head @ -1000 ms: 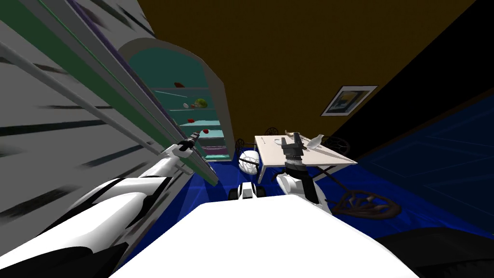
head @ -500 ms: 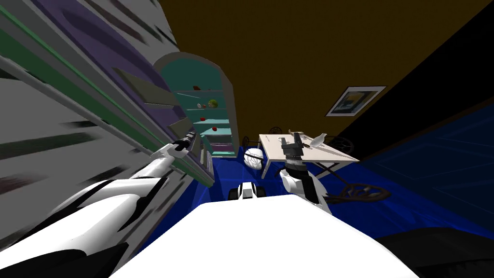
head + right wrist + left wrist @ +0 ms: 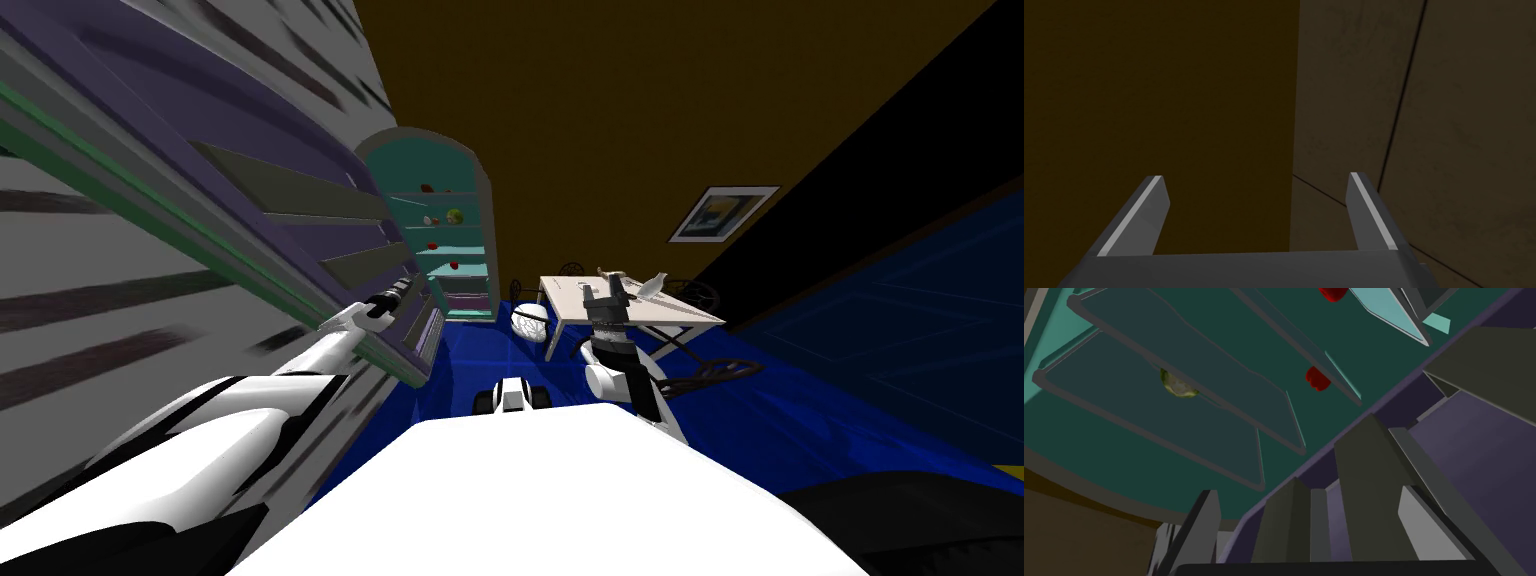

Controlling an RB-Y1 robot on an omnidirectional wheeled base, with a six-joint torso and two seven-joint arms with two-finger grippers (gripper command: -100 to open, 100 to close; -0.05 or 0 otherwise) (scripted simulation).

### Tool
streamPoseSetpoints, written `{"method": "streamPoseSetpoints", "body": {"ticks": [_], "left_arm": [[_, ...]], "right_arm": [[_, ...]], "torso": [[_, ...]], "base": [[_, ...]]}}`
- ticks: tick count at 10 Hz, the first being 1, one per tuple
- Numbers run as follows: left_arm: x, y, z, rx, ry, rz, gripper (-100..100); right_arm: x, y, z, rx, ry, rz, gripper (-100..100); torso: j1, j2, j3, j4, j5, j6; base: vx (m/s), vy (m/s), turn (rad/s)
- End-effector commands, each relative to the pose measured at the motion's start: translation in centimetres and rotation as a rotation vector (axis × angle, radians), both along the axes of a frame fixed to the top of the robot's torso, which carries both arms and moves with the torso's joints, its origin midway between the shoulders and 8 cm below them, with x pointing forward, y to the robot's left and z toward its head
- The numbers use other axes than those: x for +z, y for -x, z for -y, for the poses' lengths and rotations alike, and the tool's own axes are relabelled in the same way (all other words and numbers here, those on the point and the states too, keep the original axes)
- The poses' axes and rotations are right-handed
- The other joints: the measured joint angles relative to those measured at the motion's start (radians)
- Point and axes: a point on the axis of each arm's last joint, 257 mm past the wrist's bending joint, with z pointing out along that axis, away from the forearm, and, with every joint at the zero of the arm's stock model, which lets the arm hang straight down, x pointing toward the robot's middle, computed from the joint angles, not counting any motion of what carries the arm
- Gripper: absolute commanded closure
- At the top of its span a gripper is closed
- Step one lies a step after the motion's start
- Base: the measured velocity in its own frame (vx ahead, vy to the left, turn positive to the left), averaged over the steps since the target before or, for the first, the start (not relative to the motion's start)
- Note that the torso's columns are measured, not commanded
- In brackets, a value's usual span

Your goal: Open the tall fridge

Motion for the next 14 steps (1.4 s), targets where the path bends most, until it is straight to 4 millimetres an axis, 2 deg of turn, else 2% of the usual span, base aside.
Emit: {"method": "streamPoseSetpoints", "body": {"ticks": [1,3,4,5,6,9,13,14], "left_arm": [[-2.4,-0.3,2.9,-0.072,0.012,-0.013,-100],[-2.8,-0.3,3.5,-0.087,0.015,-0.015,-100],[-2.6,-0.2,3.3,-0.082,0.016,-0.016,-100],[-2.2,-0.2,2.3,-0.053,0.016,-0.015,-100],[-2.4,-0.2,2.7,-0.068,0.016,-0.015,-100],[0.4,-0.2,0.6,-0.034,0.015,-0.017,-100],[2.6,0.0,-1.1,-0.004,0.015,-0.015,-100],[2.2,0.0,-0.8,-0.011,0.013,-0.015,-100]], "right_arm": [[0.0,0.0,0.0,0.000,0.000,0.000,0],[0.0,0.0,0.0,0.000,0.000,0.000,0],[0.0,0.0,0.0,0.000,0.000,0.000,0],[0.0,0.0,0.0,0.000,0.000,0.000,0],[0.0,0.0,0.0,0.000,0.000,0.000,0],[0.0,0.0,0.0,0.000,0.000,0.000,0],[0.0,0.0,0.0,0.000,0.000,0.000,0],[0.0,0.0,0.0,0.000,0.000,0.000,0]], "torso": [[0.002,0.000,0.000,0.000,0.001,0.000],[0.004,0.002,0.001,0.001,0.001,-0.001],[0.003,0.001,0.000,0.000,0.001,-0.001],[0.003,0.000,0.000,0.000,0.001,0.000],[0.005,0.000,0.000,0.000,0.001,0.001],[0.004,0.006,0.004,0.002,0.001,-0.001],[0.005,0.001,0.000,0.000,0.002,-0.001],[0.004,0.000,0.000,0.000,0.002,0.000]], "base": [[-0.110,0.050,-0.050],[-0.068,0.026,-0.023],[-0.012,0.004,0.002],[0.009,0.037,-0.227],[0.006,0.028,-0.071],[-0.040,0.006,-0.112],[-0.030,0.000,-0.043],[0.000,0.000,0.000]]}}
